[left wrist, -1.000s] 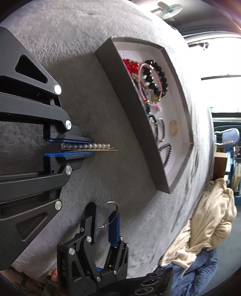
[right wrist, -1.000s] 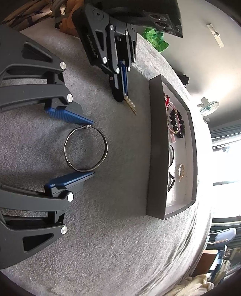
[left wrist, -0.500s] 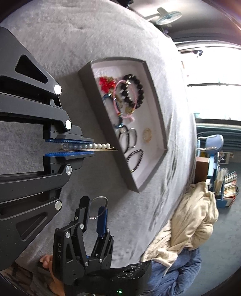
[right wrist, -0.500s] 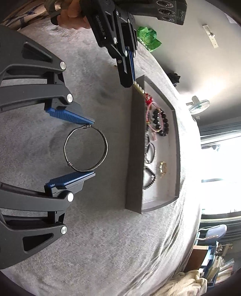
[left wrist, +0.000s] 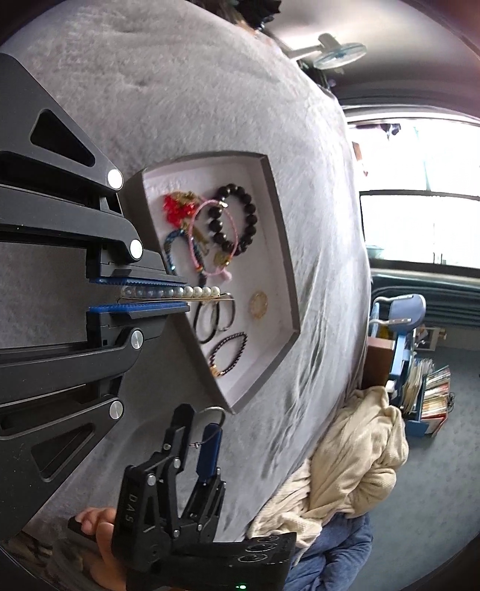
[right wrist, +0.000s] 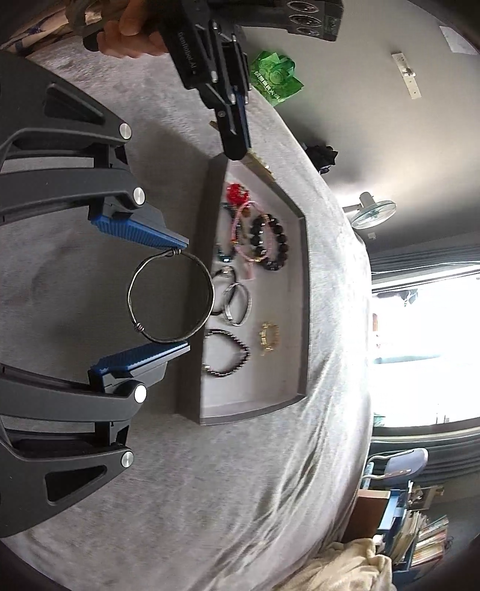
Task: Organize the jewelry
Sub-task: 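Carry the pearl hairpin and silver bangle over the box with both tools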
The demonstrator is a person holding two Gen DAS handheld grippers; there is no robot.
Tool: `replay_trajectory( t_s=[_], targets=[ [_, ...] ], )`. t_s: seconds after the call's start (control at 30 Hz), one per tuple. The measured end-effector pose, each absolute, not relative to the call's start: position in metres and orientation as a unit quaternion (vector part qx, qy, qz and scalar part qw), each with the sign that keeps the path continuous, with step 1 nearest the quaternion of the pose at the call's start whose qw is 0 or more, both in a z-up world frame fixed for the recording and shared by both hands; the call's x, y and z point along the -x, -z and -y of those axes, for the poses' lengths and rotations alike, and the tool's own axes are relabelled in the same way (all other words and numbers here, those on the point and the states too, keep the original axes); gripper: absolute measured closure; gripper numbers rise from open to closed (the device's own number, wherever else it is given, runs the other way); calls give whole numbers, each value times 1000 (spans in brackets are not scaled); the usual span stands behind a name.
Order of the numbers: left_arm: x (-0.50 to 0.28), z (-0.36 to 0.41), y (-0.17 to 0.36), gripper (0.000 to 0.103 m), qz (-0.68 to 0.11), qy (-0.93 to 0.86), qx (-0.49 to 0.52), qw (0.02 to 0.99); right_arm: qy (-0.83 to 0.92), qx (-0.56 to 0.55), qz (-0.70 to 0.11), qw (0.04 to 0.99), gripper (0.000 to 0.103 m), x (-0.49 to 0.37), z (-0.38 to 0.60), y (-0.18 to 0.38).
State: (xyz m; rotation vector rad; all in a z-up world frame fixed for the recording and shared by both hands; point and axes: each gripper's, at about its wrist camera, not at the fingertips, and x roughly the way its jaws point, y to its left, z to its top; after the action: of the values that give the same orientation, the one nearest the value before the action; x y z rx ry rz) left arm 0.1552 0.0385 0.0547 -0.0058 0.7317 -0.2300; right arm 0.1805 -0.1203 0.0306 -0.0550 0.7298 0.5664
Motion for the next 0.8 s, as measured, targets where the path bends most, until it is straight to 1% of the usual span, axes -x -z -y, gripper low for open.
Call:
replay_trajectory(
  t_s=[0.33, 0.8],
  targets=[
    [-183, -47, -56, 95, -352, 104, 10, 930, -266, 28, -348, 899, 53, -217, 110, -40],
    [-244, -48, -40, 95, -382, 88, 21, 920, -253, 48, -370, 892, 53, -283, 86, -34]
  ],
)
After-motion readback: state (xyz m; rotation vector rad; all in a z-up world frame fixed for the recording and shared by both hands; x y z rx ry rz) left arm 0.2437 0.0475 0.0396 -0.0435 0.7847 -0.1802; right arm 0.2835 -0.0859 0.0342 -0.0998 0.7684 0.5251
